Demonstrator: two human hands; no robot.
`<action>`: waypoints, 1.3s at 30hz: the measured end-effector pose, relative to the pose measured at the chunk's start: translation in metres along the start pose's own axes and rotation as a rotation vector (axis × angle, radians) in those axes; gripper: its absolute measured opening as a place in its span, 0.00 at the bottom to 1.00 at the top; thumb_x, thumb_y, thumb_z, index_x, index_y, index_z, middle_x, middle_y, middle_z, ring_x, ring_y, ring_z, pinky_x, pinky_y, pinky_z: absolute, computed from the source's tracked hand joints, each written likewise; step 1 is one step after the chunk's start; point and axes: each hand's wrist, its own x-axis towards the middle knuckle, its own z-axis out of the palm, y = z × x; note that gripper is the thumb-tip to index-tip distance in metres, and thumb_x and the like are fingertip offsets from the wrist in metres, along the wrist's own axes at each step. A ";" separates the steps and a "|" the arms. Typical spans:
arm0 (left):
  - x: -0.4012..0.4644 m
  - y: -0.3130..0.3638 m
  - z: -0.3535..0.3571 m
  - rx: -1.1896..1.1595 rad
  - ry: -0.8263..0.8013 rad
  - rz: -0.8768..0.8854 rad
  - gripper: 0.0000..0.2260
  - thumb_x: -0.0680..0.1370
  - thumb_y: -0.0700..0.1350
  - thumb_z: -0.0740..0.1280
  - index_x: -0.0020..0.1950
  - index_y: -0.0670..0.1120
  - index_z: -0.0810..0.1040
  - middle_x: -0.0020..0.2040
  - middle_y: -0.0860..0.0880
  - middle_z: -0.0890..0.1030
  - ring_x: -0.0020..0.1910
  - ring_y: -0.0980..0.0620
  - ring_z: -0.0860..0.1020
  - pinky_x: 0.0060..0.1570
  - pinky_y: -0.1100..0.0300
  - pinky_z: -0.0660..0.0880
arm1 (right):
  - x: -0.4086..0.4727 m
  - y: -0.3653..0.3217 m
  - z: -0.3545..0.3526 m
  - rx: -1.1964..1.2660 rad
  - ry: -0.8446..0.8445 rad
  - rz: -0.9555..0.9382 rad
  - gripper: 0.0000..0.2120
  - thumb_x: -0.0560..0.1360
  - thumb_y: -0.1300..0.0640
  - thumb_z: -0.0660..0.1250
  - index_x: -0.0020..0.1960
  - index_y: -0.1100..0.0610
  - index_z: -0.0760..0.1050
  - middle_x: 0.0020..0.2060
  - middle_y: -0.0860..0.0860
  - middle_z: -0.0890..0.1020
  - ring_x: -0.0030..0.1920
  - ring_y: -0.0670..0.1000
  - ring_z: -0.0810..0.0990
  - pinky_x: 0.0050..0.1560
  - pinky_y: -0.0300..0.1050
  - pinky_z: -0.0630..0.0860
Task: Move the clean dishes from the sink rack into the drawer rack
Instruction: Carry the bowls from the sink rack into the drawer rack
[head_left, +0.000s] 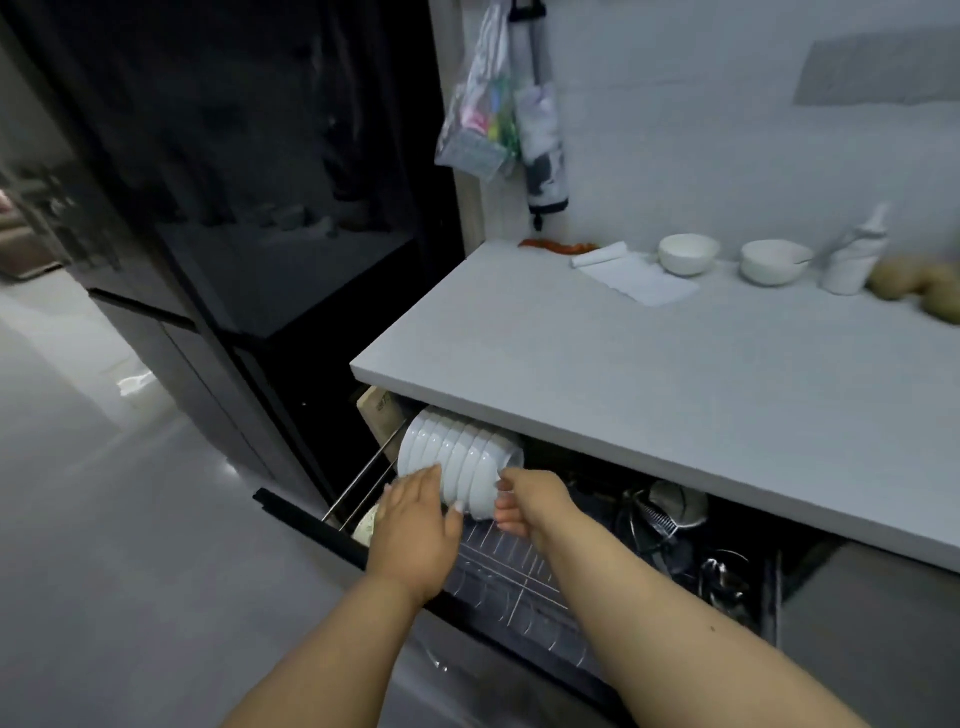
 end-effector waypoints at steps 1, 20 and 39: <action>-0.003 0.015 0.002 0.007 -0.007 0.030 0.26 0.81 0.51 0.57 0.77 0.44 0.57 0.76 0.48 0.63 0.75 0.50 0.58 0.76 0.54 0.50 | -0.011 0.000 -0.015 0.017 0.022 -0.014 0.13 0.79 0.52 0.61 0.42 0.60 0.75 0.31 0.55 0.75 0.28 0.51 0.74 0.29 0.42 0.74; -0.050 0.322 0.071 -0.099 -0.282 0.612 0.28 0.82 0.56 0.51 0.79 0.46 0.50 0.77 0.47 0.60 0.76 0.49 0.58 0.76 0.56 0.49 | -0.171 0.022 -0.329 0.357 0.526 -0.175 0.11 0.80 0.54 0.62 0.45 0.61 0.73 0.32 0.55 0.75 0.30 0.51 0.74 0.31 0.41 0.72; -0.202 0.637 0.176 -0.172 -0.566 1.159 0.26 0.82 0.55 0.53 0.78 0.47 0.54 0.54 0.50 0.79 0.54 0.49 0.77 0.54 0.57 0.72 | -0.402 0.179 -0.688 0.394 1.581 -0.162 0.09 0.78 0.59 0.60 0.39 0.58 0.71 0.34 0.54 0.76 0.37 0.56 0.75 0.41 0.44 0.69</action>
